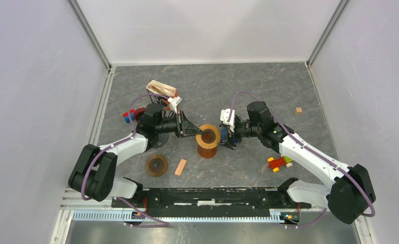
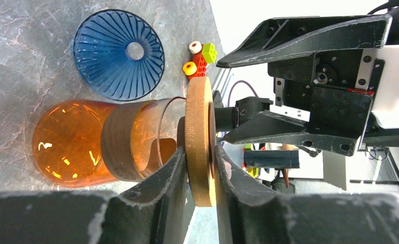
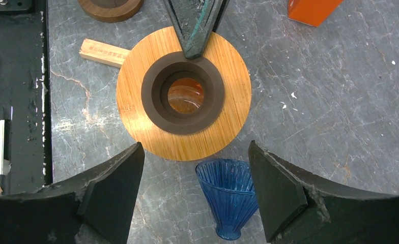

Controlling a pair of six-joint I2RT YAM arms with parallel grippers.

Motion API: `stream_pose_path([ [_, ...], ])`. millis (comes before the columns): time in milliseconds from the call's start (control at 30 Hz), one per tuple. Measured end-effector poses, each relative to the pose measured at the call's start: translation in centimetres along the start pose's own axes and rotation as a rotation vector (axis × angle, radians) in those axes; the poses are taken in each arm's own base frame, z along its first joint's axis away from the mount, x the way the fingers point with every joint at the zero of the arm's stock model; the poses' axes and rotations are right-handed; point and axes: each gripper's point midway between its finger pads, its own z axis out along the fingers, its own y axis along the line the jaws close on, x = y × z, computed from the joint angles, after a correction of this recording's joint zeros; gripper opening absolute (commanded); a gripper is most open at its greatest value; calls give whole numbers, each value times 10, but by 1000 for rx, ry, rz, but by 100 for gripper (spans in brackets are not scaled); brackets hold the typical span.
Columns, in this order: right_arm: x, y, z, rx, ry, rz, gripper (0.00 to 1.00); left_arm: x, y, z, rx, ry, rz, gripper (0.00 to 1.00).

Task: Place the coffee filter in the dripper
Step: Place the dripper holder onto the coffee server.

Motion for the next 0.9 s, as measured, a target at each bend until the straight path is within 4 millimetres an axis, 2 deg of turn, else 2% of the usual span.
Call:
stream_pose_path([
  [300, 1, -1, -2, 8, 8, -17, 81, 1, 6, 0, -26, -4, -2, 44],
  [900, 12, 7, -5, -9, 40, -17, 82, -3, 4, -4, -36, -13, 26, 52],
])
